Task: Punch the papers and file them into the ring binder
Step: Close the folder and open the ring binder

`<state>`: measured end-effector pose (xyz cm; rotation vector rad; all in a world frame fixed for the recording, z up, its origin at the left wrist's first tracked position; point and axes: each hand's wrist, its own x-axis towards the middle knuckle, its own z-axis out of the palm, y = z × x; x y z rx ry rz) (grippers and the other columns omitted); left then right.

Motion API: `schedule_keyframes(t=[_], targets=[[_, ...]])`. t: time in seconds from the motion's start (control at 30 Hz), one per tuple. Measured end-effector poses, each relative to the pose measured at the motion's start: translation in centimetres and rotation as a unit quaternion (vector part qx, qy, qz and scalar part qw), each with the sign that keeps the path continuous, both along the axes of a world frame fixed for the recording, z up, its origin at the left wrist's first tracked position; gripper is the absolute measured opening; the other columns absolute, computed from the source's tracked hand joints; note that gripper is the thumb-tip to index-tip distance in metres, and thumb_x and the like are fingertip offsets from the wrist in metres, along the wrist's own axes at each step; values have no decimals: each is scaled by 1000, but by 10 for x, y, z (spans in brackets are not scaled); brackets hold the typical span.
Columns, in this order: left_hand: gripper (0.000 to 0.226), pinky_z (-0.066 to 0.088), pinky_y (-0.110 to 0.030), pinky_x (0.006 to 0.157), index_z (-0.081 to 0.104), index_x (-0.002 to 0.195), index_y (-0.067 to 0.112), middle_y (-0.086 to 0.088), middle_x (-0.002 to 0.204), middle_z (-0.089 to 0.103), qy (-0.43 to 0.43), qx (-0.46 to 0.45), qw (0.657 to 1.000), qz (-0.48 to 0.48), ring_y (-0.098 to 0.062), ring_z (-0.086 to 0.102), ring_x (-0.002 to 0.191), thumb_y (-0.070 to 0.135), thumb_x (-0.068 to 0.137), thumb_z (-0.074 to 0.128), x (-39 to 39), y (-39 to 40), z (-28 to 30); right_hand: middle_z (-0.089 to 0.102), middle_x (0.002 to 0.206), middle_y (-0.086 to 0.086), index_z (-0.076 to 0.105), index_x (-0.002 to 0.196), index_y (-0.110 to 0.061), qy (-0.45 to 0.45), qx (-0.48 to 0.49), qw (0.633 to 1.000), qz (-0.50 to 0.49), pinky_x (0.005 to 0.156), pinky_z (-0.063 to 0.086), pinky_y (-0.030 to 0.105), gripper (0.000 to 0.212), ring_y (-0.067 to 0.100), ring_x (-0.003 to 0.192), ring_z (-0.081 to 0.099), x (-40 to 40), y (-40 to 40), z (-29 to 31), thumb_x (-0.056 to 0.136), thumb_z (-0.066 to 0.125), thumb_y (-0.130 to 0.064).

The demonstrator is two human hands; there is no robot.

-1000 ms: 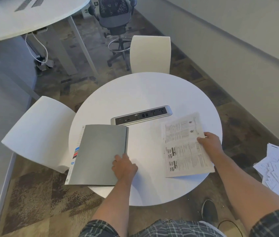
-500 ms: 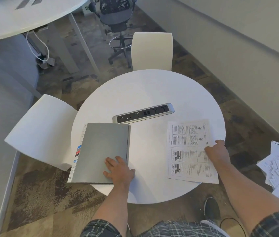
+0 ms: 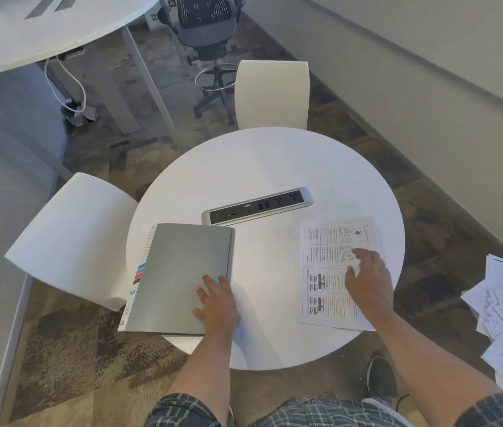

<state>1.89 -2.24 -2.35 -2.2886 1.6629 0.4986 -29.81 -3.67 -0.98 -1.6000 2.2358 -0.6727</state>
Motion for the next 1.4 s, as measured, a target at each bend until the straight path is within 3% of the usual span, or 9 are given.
schedule_keyframes(t=[0.2, 0.3, 0.43, 0.6, 0.9, 1.1, 1.2, 1.27, 1.4], targets=[[74, 53, -51, 98, 17, 156, 16, -22, 166, -6, -24, -10, 999, -48, -50, 30, 145, 3, 93, 54, -18, -9, 13, 61, 129, -6, 46, 139, -28, -52, 110, 975, 184, 91, 56, 41, 44, 16, 104, 66, 46, 6, -2, 97, 59, -21], [64, 58, -41, 84, 26, 153, 16, -26, 166, 0, -7, -18, 996, -84, -38, 62, 115, 8, 95, 51, -35, -17, 21, 58, 131, -8, 40, 146, -32, -46, 197, 943, 265, 92, 53, 35, 52, 13, 107, 64, 70, 9, -5, 97, 59, -29], [58, 31, -61, 113, 38, 147, 18, -17, 166, 4, 5, 37, 998, -44, -38, 21, 150, 13, 91, 53, -42, -26, 23, 58, 133, -8, 40, 147, -31, -19, 237, 915, 325, 95, 49, 34, 56, 15, 113, 62, 91, 8, -7, 96, 59, -35], [73, 8, -67, 119, 25, 153, 19, -21, 166, 1, -16, 37, 999, 1, -39, 2, 155, 16, 89, 59, -16, -16, 16, 60, 134, -6, 42, 148, -29, -46, 263, 902, 338, 94, 48, 33, 59, 16, 115, 60, 108, 3, -5, 93, 63, -39], [79, 14, -67, 119, 20, 155, 19, -22, 166, -3, 19, 16, 998, 52, -40, 2, 155, 39, 92, 62, 10, -11, 10, 50, 146, 2, 43, 152, -25, -140, 290, 873, 366, 103, 40, 29, 60, 19, 130, 54, 160, -1, 0, 96, 62, -32], [85, 3, -60, 122, 25, 155, 21, -17, 167, 5, 24, -104, 993, 59, -38, 5, 155, 61, 87, 58, 35, -20, 16, 66, 123, 3, 58, 142, -16, -191, 319, 866, 335, 86, 50, 27, 44, 14, 89, 63, 189, -6, -1, 98, 56, -22], [99, 0, -59, 122, 21, 157, 19, -20, 167, 2, 26, -135, 979, 153, -39, 3, 155, 67, 80, 62, 65, -25, 23, 61, 119, 0, 57, 142, -15, -186, 330, 860, 343, 69, 48, 20, 46, 16, 82, 65, 203, -6, -1, 97, 52, -17], [112, -4, -57, 122, 16, 159, 17, -25, 166, 5, 35, -114, 964, 238, -39, 2, 155, 72, 74, 65, 88, -25, 29, 60, 126, 7, 57, 142, -12, -162, 325, 861, 357, 78, 49, 25, 47, 26, 100, 66, 211, -6, -3, 96, 51, -16], [129, 2, -60, 122, 11, 158, 14, -24, 161, 26, 82, -71, 935, 338, -42, 20, 151, 75, 63, 72, 124, -25, 33, 63, 113, 18, 63, 111, -1, -149, 346, 860, 345, 75, 48, 33, 27, 37, 101, 67, 219, -5, -8, 91, 58, -19]])
